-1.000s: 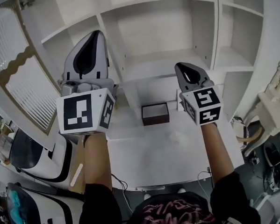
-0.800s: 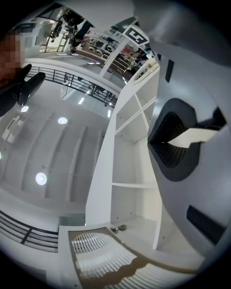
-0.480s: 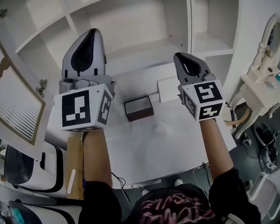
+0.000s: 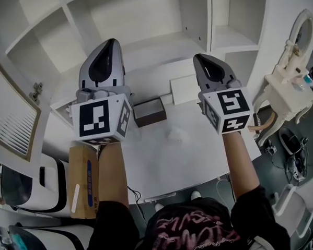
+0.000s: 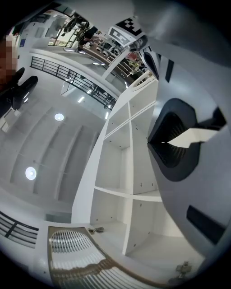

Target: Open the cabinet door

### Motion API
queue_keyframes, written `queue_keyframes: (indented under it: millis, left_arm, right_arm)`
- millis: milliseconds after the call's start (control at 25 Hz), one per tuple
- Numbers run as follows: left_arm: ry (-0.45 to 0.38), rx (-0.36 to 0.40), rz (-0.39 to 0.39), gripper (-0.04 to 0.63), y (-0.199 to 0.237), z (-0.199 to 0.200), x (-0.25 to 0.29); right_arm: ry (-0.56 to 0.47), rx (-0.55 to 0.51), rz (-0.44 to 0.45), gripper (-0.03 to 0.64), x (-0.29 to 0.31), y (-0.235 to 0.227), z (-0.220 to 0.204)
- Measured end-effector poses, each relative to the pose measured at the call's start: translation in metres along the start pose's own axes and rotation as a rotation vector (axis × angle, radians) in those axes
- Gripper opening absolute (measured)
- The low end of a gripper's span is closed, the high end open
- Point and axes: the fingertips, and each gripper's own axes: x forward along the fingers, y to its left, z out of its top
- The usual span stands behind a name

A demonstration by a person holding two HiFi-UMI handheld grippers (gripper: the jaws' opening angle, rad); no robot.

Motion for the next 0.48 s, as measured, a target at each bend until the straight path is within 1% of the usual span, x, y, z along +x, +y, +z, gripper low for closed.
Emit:
queue_keyframes:
  millis: [280, 480]
  left_arm:
    - [0.118, -0.07, 0.041, 0.015, 0.001, -0.059, -0.035]
    - [0.221, -0.141, 0.072, 0.015, -0.008, -0.113, -0.072]
  right_arm:
    - [0.017, 0.034, 0.052, 0.014, 0.005, 0.033, -0.02]
    - [0.054, 0.095, 0.105, 0.014, 0.004, 0.064, -0.051]
